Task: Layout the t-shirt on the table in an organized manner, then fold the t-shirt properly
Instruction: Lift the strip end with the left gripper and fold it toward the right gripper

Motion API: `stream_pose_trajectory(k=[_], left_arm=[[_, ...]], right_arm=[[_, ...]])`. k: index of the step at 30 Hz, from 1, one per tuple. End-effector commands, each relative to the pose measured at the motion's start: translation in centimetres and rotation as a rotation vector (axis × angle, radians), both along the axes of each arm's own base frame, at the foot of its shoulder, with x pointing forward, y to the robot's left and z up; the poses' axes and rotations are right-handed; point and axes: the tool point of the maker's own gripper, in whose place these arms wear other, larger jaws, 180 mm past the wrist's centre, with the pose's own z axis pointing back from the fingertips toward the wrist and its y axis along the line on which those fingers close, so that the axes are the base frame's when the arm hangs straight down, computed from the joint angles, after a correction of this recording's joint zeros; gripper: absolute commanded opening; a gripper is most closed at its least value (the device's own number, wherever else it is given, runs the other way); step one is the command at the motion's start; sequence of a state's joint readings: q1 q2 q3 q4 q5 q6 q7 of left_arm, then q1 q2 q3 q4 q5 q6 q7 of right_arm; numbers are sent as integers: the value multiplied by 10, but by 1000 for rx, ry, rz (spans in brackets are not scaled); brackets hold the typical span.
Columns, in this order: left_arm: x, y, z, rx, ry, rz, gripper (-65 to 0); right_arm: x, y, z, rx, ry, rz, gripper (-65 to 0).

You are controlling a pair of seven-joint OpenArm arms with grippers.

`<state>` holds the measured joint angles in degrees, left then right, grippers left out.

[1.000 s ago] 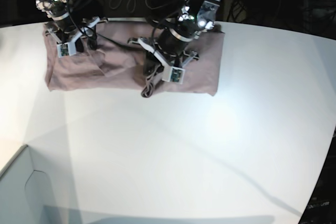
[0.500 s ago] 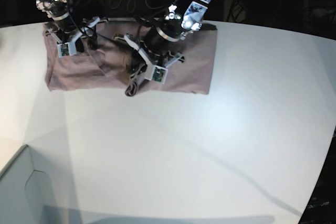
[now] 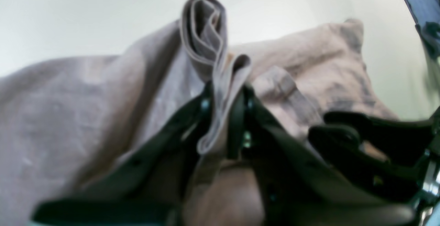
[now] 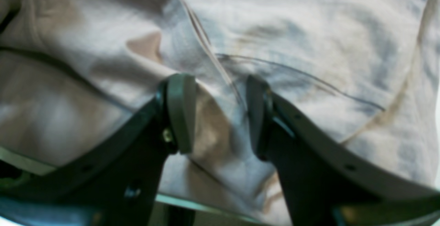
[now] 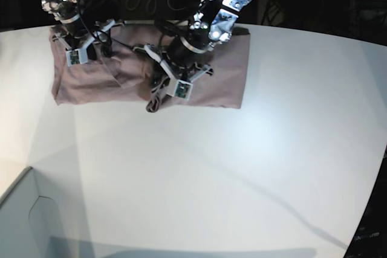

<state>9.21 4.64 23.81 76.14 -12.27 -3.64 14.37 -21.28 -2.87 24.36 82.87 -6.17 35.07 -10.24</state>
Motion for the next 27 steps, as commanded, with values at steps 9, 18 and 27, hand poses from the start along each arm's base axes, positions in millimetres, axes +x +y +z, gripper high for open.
stream_pose_trajectory(k=[9,18,27], left_arm=[[-8,-25,33,-35,-65,-110,-280],[10,38,49,30,-144,-23,-315],[-15,38,-1,80,-12,-53,-315]], right_arm=[[-1,-2,3,-5,-8,1,-406],[-3,-2,3,-5,-5,1,-406],[-1,-3,3,-7,-7,-3,-402]])
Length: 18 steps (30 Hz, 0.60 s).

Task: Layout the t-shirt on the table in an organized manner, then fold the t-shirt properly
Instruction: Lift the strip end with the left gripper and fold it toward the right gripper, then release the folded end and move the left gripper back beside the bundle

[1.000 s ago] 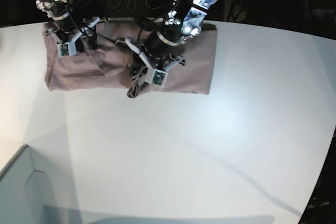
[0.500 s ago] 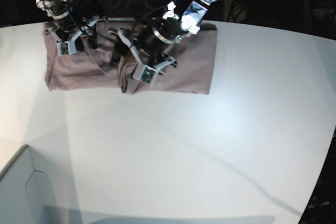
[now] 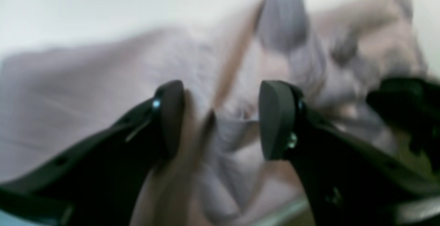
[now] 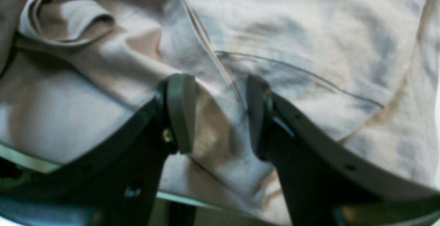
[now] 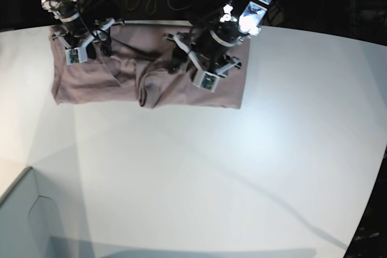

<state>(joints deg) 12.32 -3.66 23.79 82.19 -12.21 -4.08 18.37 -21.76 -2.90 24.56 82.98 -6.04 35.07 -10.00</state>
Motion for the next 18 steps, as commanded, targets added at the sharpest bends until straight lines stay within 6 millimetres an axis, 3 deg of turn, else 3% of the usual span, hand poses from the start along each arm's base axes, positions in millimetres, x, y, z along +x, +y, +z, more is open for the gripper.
stream_pose_trajectory(k=[1,4,7,11,15,18], left_arm=[[1,-18,9,-39,-24,-32,-315],[-16,-49,9,-34,-32,-160,-315],[-23,-60,18,-34,-70,-247,-315],[-25,-78,44,-112,-97,-291,-315],[-21,-77,69,-174,-127,-284,-315],[-4,-49,77,-163,-153,-235,-315]], right_arm=[[2,-2,4,-8,-9,2,-402],[3,-4,4,-11,-12,1,-402],[4,-5,5,-13,-16,1,-402],[8,-9,8,-18,-26,-11,-402],[10,-36,14,-43,-49,-86,-400],[14,-57,26,-73,-79,-141,-348]])
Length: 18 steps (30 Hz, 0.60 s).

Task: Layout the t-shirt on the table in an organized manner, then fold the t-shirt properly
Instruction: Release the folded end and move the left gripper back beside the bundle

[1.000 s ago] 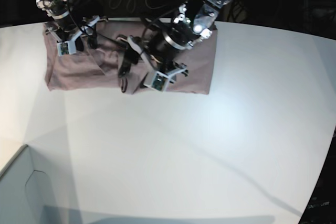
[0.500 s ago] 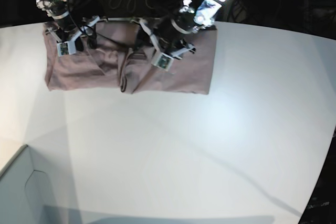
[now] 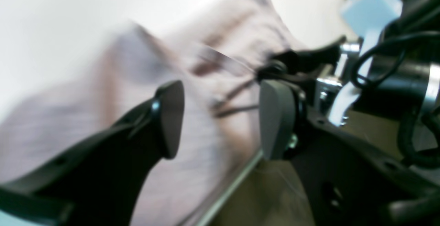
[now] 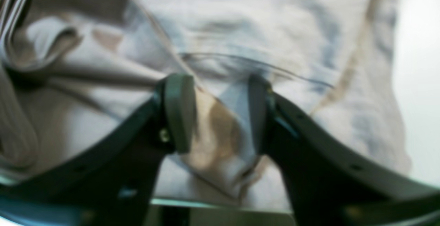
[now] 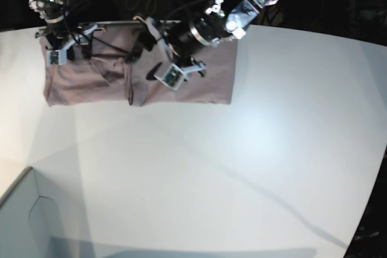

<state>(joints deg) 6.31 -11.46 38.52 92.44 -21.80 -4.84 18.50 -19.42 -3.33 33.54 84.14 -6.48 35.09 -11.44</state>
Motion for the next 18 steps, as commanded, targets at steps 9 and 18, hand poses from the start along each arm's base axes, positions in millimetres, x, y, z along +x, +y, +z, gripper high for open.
stream_pose_trajectory(k=[9,18], left_arm=[[48,148,-16,36,69,340,-315],[50,225,-28,72,108,546,-315]], right_arm=[[37,-36,44,-62,-158,-81,-221],[52,-85,23,-47,-125,-172,-221]])
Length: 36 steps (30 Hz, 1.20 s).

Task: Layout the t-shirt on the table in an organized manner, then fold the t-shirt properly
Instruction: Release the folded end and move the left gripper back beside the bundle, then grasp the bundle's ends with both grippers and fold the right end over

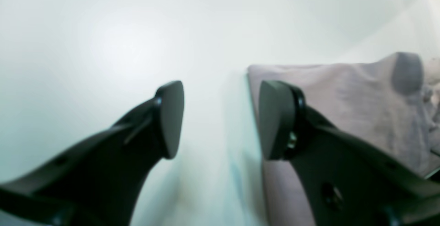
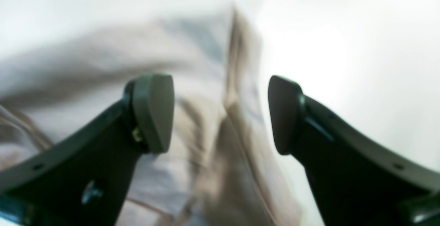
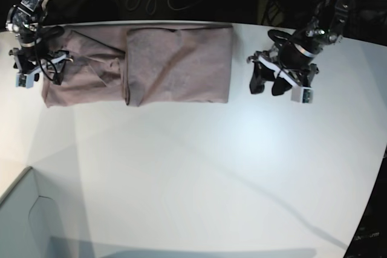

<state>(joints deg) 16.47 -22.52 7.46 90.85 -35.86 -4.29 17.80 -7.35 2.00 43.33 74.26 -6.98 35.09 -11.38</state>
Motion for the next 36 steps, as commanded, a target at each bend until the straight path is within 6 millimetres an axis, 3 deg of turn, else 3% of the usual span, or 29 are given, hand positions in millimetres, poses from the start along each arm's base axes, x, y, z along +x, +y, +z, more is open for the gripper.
stream_pose_trajectory(k=[1,6,12,16,19,26,32,36], left_arm=[[4,3,4,-4,-20,5,-315],[-1,6,-18,-6,33,37,-315],[5,-7,-28,-41,52,59,-315],[10,-15,-36,-64,74,74,-315],[9,-18,-47,-75,100,90,-315],[13,-34,-61,-112,140,113,-315],[27,-44,-63,-136,144,124,-315],[27,-45,-70,-138,164,131,-315]], right_arm=[[8,-11,8,-12,-37,-10,-221],[-2,-22,-7,1,13,-19,-221],[-6,-13,-13,18,25,-14,-222],[-15,3,-33,76,62,-21,-227],[-19,12,-44,103,87,-7,-293],[-21,34,-54,120,122,61,-645],[-16,31,-38,89,82,63,-650],[-11,39,-5,26,6,88,-650]])
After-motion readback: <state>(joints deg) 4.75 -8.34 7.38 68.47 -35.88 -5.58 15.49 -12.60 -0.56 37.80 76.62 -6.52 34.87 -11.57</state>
